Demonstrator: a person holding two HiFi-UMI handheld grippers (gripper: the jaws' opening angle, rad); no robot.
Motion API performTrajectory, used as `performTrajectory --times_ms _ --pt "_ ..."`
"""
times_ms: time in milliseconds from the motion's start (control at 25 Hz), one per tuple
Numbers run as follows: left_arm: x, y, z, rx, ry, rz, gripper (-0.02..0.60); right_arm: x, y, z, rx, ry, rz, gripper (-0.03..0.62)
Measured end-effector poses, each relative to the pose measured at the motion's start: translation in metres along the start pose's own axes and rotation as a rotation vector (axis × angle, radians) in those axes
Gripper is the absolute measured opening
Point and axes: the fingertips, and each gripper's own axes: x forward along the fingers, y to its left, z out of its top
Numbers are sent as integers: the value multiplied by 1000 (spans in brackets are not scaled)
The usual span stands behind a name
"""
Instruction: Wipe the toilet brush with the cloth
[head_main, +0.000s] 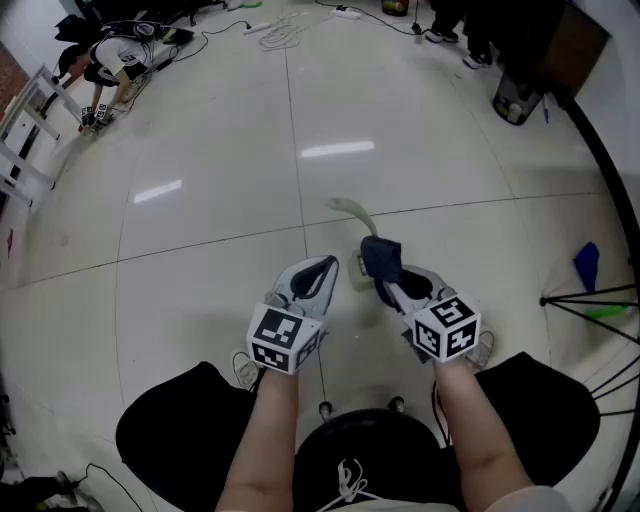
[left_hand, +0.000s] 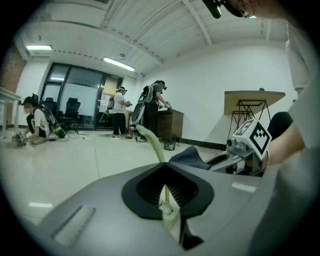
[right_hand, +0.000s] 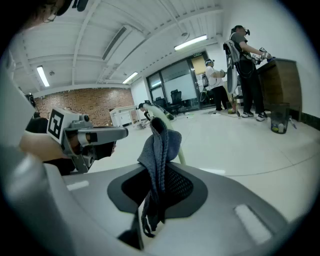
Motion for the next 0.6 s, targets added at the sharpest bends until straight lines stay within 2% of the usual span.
performTrajectory --times_ms 360,480,600 --pt "70 0 -105 -175 70 -55 6 62 -4 -156 -35 314 117 71" --pt "81 1 -132 -213 88 -75 6 80 0 -184 -24 373 160 71" --pt "88 9 -155 -248 121 -71 6 94 3 -196 -19 399 193 71"
